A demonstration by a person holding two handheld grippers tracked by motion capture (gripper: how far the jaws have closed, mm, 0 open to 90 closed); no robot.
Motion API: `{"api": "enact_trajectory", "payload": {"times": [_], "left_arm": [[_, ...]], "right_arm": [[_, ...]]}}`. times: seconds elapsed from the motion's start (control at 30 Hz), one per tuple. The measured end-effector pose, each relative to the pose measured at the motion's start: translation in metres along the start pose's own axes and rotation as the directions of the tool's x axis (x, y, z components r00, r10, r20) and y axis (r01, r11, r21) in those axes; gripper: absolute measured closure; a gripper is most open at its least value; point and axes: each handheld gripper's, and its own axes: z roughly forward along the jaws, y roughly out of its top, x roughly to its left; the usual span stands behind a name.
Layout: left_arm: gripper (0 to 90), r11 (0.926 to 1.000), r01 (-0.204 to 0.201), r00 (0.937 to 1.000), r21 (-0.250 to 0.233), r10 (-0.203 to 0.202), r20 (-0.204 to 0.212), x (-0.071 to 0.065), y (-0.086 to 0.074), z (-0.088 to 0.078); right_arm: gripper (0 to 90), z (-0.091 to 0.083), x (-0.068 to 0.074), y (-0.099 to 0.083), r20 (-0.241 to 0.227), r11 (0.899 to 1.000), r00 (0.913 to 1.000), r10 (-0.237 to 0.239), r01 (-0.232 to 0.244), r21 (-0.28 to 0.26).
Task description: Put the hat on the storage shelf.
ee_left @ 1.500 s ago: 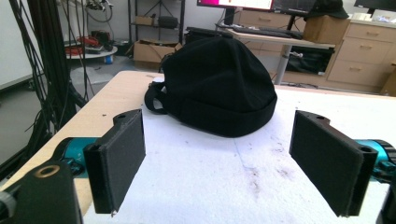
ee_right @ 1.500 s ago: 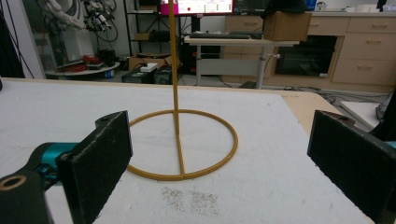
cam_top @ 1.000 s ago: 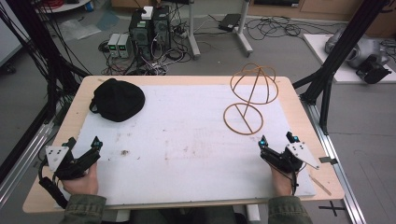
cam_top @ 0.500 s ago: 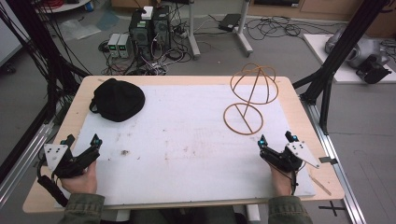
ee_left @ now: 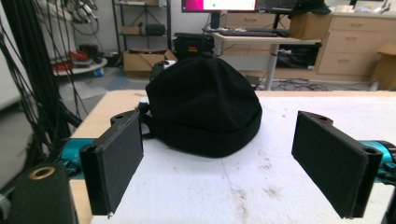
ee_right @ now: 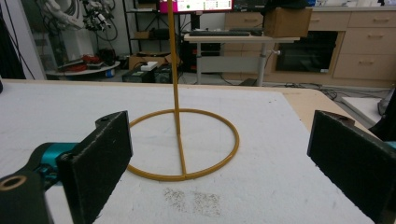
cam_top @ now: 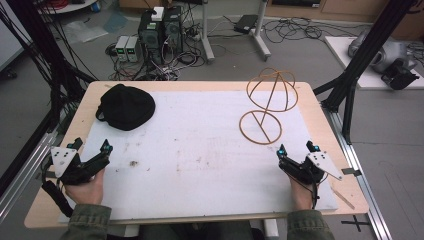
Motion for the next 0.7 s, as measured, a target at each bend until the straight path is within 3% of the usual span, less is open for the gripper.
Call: {"api": "enact_trajectory", "payload": {"times": [0.37, 0.7], "left_arm": [[16.7, 0.999, -0.041, 0.9989, 0.014, 0.042, -0.019, 0.0, 0.026, 0.021], [16.7, 0.9987, -0.037, 0.9992, 0.034, 0.038, -0.016, -0.001, 0.046, 0.039]], "right_arm": [[5.7, 0.001, 0.001, 0.0, -0.004, 1.0, 0.9998, -0.018, 0.018, 0.003], [5.8, 0.001, 0.001, 0.0, 0.007, 1.0, 0.9999, -0.009, 0.009, 0.009]]}}
